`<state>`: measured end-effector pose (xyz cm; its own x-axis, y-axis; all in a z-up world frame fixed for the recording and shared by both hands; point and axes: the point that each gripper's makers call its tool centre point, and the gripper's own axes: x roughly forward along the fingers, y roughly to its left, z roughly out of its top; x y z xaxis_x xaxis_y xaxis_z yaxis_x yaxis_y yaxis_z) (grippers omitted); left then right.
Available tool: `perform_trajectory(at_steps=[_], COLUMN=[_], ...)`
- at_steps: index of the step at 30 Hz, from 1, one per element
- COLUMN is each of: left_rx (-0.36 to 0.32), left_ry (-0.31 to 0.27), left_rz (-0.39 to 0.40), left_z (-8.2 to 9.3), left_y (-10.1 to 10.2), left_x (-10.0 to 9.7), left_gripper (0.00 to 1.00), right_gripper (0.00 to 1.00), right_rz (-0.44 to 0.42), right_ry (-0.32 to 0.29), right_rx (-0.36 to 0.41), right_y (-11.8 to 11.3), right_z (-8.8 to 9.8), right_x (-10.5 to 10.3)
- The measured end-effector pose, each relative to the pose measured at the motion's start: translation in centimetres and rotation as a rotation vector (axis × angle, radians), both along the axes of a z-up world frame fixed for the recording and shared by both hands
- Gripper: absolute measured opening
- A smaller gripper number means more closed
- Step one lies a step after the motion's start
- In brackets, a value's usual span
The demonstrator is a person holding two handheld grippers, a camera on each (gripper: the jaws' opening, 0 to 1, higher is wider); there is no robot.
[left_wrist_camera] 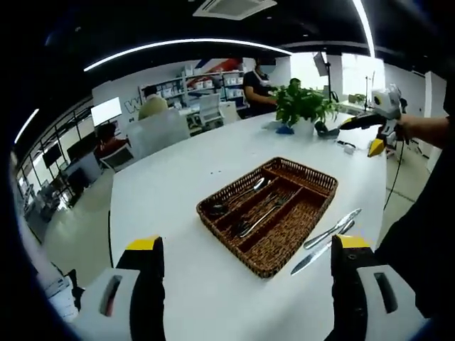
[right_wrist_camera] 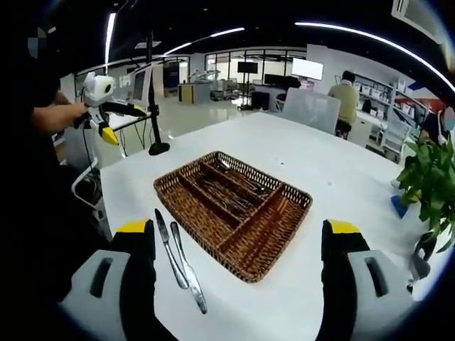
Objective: Arrange the knives, forks, and spoons in their matching storage slots by inserting each utensil handle-first until every utensil is classified and aligned in the correct compartment
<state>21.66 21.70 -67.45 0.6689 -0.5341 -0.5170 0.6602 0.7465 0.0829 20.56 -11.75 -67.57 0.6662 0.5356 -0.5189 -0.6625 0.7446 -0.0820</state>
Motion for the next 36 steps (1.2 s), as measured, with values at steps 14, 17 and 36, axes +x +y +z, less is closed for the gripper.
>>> perform_trajectory(at_steps=[14, 17, 36], left_rx=[0.012, 0.016, 0.062], left_ry=[-0.012, -0.006, 0.048], left_rz=[-0.022, -0.028, -0.161], left_z=[0.4, 0.3, -2.0], left_y=[-0.5, -0.7, -3.1], left_x=[0.2, 0.1, -1.3], left_gripper=[0.99, 0.99, 0.95], right_gripper=[1.00, 1.00, 1.00], right_rz=[-0.023, -0.034, -0.021], right_ry=[0.002, -0.003, 0.018], right_rx=[0.018, 0.031, 0.043], right_y=[-0.9, -1.1, -0.6], right_z=[0.0, 0.2, -0.2], right_x=[0.0, 0.0, -1.3])
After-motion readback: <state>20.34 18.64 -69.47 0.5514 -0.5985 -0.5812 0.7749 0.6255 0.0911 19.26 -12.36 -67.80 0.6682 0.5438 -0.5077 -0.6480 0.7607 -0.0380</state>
